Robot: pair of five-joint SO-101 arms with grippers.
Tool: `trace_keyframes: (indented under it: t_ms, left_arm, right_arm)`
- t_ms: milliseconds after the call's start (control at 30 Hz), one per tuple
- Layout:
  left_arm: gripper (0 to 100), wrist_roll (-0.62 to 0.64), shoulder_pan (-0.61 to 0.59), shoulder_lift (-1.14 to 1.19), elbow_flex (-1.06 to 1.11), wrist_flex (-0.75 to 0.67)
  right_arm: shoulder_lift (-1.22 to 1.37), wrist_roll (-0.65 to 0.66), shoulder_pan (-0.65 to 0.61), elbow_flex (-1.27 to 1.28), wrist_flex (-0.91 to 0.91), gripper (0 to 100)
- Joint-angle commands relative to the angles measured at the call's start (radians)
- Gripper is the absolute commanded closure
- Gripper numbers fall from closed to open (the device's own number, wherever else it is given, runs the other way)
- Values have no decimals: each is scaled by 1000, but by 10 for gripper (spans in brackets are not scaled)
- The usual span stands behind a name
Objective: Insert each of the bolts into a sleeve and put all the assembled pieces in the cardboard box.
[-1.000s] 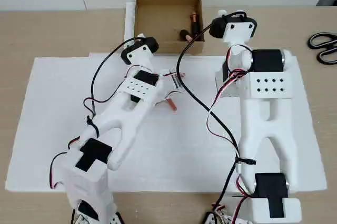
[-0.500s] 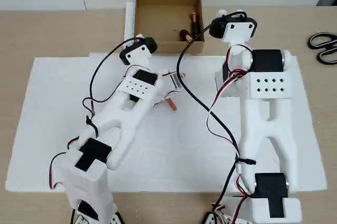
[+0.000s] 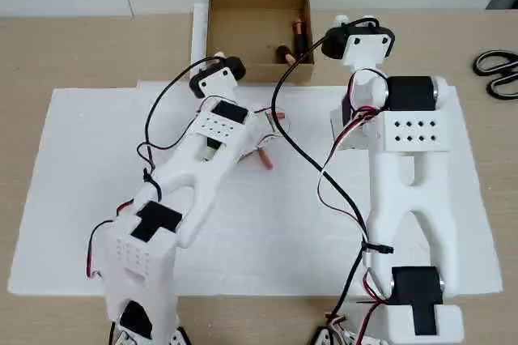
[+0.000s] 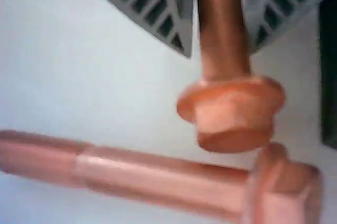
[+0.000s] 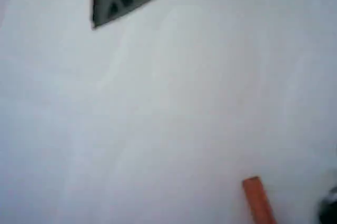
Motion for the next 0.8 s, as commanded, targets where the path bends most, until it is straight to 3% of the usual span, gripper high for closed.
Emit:
trace_keyframes:
  t_ms: [0,333,767]
  left_arm:
    - [936,5,-25,5,-24,18]
    - [979,3,-21,0,-38,21]
    - [995,2,12,0,-278,261]
  right_arm:
    - [-47,6,-1,-43,8,712]
    - [-47,5,-1,-44,8,712]
    - [-47,2,-1,-44,8,712]
